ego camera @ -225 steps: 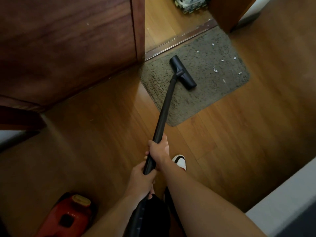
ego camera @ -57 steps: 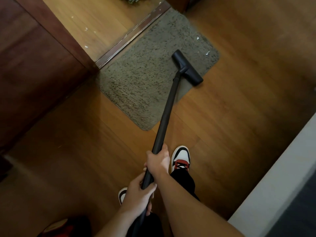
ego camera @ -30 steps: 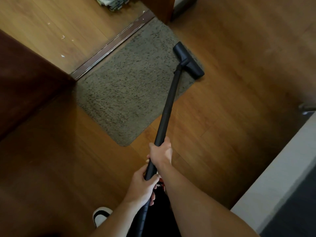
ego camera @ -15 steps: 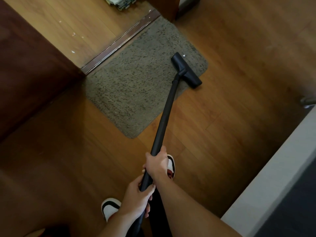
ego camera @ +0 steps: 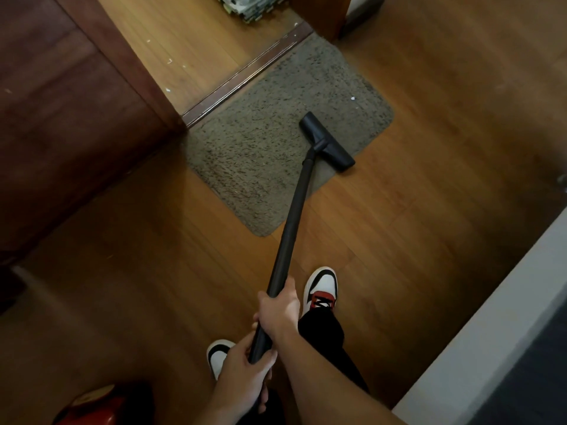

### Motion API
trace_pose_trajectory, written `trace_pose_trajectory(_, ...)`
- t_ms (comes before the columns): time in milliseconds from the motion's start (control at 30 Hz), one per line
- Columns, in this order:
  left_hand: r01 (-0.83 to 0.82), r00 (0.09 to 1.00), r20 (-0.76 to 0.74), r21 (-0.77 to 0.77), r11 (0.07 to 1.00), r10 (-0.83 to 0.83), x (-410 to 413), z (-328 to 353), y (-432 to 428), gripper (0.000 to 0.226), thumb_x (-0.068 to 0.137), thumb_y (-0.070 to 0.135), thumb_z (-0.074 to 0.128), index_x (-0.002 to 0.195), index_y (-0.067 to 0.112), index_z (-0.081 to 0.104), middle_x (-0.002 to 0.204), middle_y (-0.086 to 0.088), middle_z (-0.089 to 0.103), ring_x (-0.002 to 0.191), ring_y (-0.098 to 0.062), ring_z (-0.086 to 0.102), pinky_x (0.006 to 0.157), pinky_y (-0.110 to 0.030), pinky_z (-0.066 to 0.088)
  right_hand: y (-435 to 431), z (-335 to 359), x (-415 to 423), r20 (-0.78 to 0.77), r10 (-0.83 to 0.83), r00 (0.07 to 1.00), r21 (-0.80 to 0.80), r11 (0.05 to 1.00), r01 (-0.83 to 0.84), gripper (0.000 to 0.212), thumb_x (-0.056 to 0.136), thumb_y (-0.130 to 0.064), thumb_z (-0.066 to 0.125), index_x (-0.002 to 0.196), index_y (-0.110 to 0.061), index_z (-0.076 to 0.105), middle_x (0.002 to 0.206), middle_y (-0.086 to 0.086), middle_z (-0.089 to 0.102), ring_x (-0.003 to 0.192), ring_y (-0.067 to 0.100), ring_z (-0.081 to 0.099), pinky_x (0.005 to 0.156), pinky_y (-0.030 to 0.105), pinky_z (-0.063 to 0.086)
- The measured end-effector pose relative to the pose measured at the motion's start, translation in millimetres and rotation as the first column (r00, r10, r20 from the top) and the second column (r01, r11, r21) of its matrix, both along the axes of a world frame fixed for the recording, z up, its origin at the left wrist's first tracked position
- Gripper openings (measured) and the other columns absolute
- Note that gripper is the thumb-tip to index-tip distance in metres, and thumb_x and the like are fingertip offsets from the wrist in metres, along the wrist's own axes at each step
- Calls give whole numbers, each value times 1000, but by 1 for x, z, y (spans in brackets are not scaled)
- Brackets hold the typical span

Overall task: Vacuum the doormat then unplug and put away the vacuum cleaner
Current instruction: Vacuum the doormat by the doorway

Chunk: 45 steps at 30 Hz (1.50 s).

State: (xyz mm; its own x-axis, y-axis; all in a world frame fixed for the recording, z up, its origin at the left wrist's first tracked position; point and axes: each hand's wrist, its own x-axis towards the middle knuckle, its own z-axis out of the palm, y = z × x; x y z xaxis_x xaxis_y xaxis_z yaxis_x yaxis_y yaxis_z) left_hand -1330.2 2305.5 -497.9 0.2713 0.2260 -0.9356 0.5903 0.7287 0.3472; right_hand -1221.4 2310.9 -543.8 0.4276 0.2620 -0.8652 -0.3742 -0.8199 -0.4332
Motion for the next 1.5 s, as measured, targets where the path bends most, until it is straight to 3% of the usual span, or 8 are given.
trace_pose_trajectory(233, -15, 1000, 6, -2, 1000, 15, 12, -4, 5, 10, 97, 15, 60, 91, 8, 62, 55, -4, 55, 41, -23, 49, 46, -32, 43, 8, -4, 14, 32, 32, 999, 9, 999, -33, 31, 96, -10, 57, 119, -21, 39, 76, 12, 62, 40, 11, 57, 36, 20, 43)
trace_pose_trajectory(600, -68, 998, 18, -6, 998, 68, 96, -22, 30, 10, 97, 14, 60, 93, 5, 59, 67, -11, 52, 40, -23, 44, 41, -29, 41, 41, -24, 97, 75, 27, 997, -8, 1000, -27, 28, 94, -13, 59, 119, -16, 46, 72, 7, 60, 44, 15, 60, 39, 23, 47)
trace_pose_trajectory(967, -66, 996, 69, 60, 996, 62, 178, -33, 65, 15, 96, 16, 62, 87, 6, 57, 64, -13, 48, 38, -24, 41, 39, -30, 39, 75, -41, 178, 75, -24, 997, 26, 999, 22, 26, 93, -13, 60, 115, -18, 46, 80, 10, 61, 45, 15, 60, 52, 38, 61)
trace_pose_trajectory(1200, -84, 992, 104, 113, 990, 73, 221, -37, 84, 21, 97, 16, 63, 86, 0, 55, 61, -14, 44, 40, -24, 37, 41, -32, 36, 97, -38, 224, 67, -42, 997, 47, 998, 39, 25, 94, -14, 60, 115, -16, 46, 77, 11, 62, 40, 12, 58, 45, 27, 52)
trace_pose_trajectory(1333, -83, 993, 90, 117, 990, 73, 228, -34, 82, 22, 97, 17, 63, 95, -4, 56, 64, -15, 45, 39, -24, 40, 38, -28, 39, 95, -39, 229, 75, -35, 997, 36, 999, 32, 27, 92, -13, 61, 115, -14, 47, 73, 10, 62, 41, 14, 59, 48, 31, 55)
trace_pose_trajectory(1500, -98, 992, 86, 89, 991, 90, 212, -30, 75, 21, 96, 16, 63, 86, -1, 54, 58, -11, 45, 38, -23, 39, 39, -28, 37, 86, -39, 212, 81, -44, 996, 27, 999, 42, 27, 93, -13, 61, 115, -15, 46, 77, 10, 63, 41, 12, 59, 47, 29, 54)
